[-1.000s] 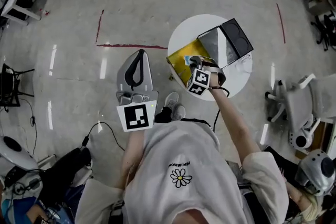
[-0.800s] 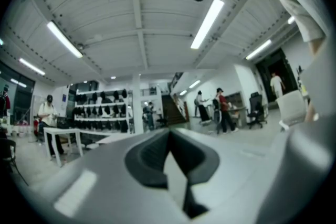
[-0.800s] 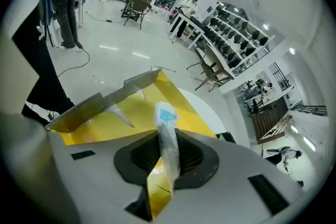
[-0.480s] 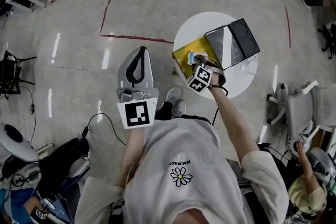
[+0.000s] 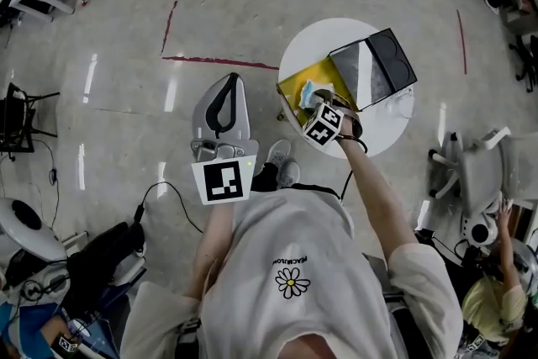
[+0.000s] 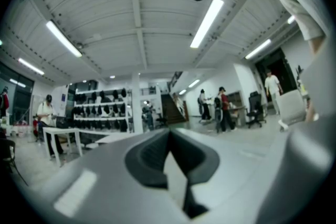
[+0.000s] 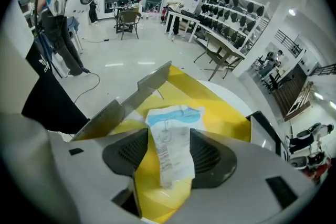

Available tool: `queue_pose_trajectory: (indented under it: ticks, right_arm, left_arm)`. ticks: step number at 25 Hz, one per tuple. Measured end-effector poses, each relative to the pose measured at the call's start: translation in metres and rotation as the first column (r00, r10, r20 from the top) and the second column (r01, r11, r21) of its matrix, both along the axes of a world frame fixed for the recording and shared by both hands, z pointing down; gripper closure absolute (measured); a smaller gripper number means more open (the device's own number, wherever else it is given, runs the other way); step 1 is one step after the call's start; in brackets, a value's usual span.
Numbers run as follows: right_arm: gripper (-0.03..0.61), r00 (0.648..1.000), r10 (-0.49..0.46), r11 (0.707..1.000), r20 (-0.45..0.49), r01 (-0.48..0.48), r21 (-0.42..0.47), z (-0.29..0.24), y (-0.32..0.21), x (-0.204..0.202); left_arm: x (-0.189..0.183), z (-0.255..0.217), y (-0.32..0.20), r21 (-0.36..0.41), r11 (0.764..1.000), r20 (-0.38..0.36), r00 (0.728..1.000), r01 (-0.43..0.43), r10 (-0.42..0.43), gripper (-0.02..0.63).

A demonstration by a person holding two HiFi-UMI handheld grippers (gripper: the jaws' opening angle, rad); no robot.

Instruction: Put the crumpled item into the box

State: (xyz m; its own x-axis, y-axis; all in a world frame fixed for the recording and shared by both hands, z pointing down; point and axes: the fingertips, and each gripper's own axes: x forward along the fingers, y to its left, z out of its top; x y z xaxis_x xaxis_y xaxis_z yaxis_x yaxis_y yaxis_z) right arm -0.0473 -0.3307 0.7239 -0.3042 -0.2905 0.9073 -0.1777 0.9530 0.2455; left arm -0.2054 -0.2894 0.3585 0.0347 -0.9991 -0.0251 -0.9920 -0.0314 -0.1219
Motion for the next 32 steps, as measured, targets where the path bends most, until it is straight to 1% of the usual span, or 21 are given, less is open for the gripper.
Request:
queue_pose_trajectory:
  ticks: [4,11,13,14,17,19,21,23,25,26,27,28,30,31,32]
  right_arm:
    - [0.301,1.000,0.002,1.000,0.002,-0.002,-0.028,0.000,0.002,0.002]
    - [0.299,1.000,0.007,1.000,0.026,-0.006,-0.022,-0.018,-0.003,0.000]
    - [0.314,0.999,0.016,1.000,0.051,-0.016,-0.005,-0.031,-0.009,-0.002]
    - [0.327,0.997,0.026,1.000,0.073,-0.027,0.011,-0.039,-0.013,-0.004]
    - [0.336,0.984,0.068,0.994,0.166,-0.082,0.077,-0.078,-0.032,-0.009]
    - [0.337,0.965,0.094,0.983,0.246,-0.129,0.132,-0.113,-0.045,-0.011]
    - [0.347,0.936,0.111,0.965,0.335,-0.182,0.189,-0.152,-0.056,-0.011]
    - [0.379,0.897,0.121,0.942,0.426,-0.239,0.236,-0.194,-0.061,-0.010]
    - [0.408,0.844,0.121,0.915,0.522,-0.299,0.271,-0.237,-0.061,-0.008]
    - [0.426,0.810,0.120,0.900,0.574,-0.333,0.281,-0.258,-0.059,-0.007]
    - [0.444,0.766,0.122,0.884,0.632,-0.373,0.281,-0.280,-0.056,-0.004]
    - [0.466,0.708,0.127,0.867,0.694,-0.419,0.268,-0.300,-0.053,-0.001]
    - [0.573,0.565,0.135,0.824,0.814,-0.520,0.224,-0.342,-0.049,0.010]
    - [0.577,0.498,0.130,0.801,0.857,-0.562,0.205,-0.361,-0.047,0.016]
    - [0.578,0.447,0.123,0.780,0.886,-0.596,0.193,-0.375,-0.044,0.022]
  left_arm:
    - [0.001,0.000,-0.001,0.003,1.000,-0.003,1.000,-0.005,0.005,0.614]
    - [0.005,-0.005,-0.003,0.016,1.000,-0.010,1.000,-0.023,0.023,0.614]
    - [0.006,-0.007,-0.003,0.022,0.999,-0.012,0.999,-0.032,0.032,0.614]
    - [0.006,-0.008,-0.004,0.025,0.999,-0.014,0.999,-0.037,0.037,0.614]
    - [0.009,-0.013,-0.008,0.040,0.998,-0.017,0.998,-0.055,0.055,0.614]
    - [0.013,-0.017,-0.009,0.052,0.996,-0.016,0.997,-0.070,0.071,0.614]
    - [0.020,-0.022,-0.011,0.065,0.994,-0.017,0.996,-0.092,0.093,0.614]
    - [0.026,-0.028,-0.012,0.084,0.990,-0.022,0.993,-0.113,0.115,0.614]
    - [0.031,-0.037,-0.014,0.108,0.985,-0.017,0.991,-0.133,0.136,0.614]
    - [0.034,-0.042,-0.015,0.120,0.982,-0.013,0.989,-0.144,0.146,0.614]
    - [0.038,-0.047,-0.017,0.132,0.979,-0.009,0.988,-0.155,0.157,0.614]
    - [0.041,-0.053,-0.018,0.144,0.975,-0.005,0.986,-0.166,0.169,0.614]
    - [0.048,-0.064,-0.024,0.174,0.965,0.007,0.980,-0.195,0.197,0.614]
    - [0.050,-0.069,-0.028,0.190,0.959,0.013,0.977,-0.211,0.212,0.614]
    - [0.053,-0.072,-0.030,0.201,0.954,0.015,0.974,-0.224,0.226,0.614]
